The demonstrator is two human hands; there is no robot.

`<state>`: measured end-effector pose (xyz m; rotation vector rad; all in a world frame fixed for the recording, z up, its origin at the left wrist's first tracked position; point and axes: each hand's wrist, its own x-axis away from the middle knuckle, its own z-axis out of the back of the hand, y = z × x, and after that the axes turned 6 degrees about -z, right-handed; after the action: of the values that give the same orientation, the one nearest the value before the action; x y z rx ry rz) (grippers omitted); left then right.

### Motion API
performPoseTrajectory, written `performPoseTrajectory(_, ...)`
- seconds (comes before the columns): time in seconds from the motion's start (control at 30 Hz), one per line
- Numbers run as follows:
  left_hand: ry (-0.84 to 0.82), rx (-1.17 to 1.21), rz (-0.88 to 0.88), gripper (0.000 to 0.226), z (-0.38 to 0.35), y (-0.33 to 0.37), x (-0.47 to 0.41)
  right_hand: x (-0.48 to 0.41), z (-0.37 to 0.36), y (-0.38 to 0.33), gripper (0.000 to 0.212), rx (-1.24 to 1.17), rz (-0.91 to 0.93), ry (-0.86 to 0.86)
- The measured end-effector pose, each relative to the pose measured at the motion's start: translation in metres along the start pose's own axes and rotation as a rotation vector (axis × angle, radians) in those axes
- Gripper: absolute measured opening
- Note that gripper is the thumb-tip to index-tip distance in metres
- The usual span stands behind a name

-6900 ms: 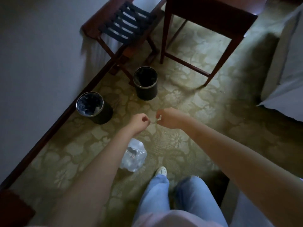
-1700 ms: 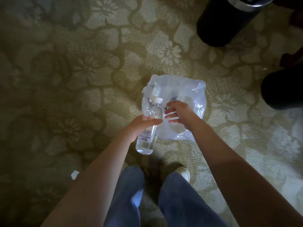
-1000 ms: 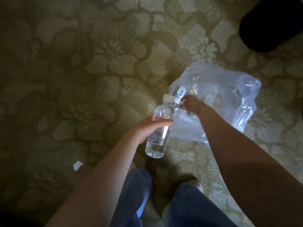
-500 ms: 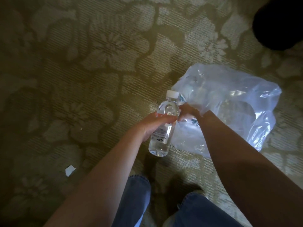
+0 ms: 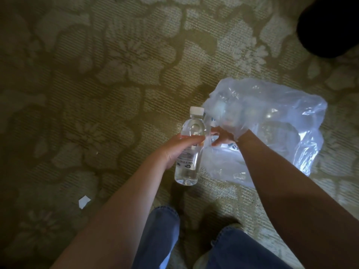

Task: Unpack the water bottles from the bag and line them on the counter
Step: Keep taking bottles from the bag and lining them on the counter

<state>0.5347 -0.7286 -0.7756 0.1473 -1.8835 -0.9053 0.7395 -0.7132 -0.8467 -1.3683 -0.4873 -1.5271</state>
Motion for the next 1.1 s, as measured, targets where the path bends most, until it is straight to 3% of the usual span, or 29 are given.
performPoseTrajectory(0.07,-0.005,-0.024,0.005,0.052,-0.001,0.0,0.001,0.011,0.012,0.001,0.063,0.03,-0.012,0.017)
performPoseTrajectory(0.17,0.001,-0.049,0.02,0.052,-0.006,0.008,0.007,0.038,0.036,-0.005,0.043,0.233,-0.01,0.147)
performPoseTrajectory(0.23,0.018,-0.06,0.016,0.056,-0.011,0.016,0.012,0.054,0.044,-0.007,0.042,0.24,-0.015,0.24)
performPoseTrajectory(0.3,0.057,-0.062,0.007,0.059,-0.017,0.025,0.019,0.068,0.045,-0.007,0.057,0.164,-0.033,0.303)
performPoseTrajectory(0.4,0.119,-0.038,-0.03,0.06,-0.023,0.038,0.034,0.091,0.035,-0.009,0.074,-0.138,0.029,0.392)
performPoseTrajectory(0.67,0.224,0.035,-0.072,0.051,-0.022,0.095,0.119,0.196,0.031,-0.063,0.058,-0.264,0.257,0.607)
performPoseTrajectory(0.93,0.291,-0.034,-0.14,0.066,-0.035,0.208,0.224,0.337,0.081,-0.139,0.056,-0.432,0.279,0.608)
performPoseTrajectory(1.07,0.297,-0.08,-0.282,0.021,-0.046,0.29,0.274,0.42,0.138,-0.17,0.036,-0.547,0.314,0.653)
performPoseTrajectory(1.1,0.299,-0.084,-0.32,0.019,-0.049,0.311,0.287,0.443,0.153,-0.177,0.03,-0.584,0.337,0.653)
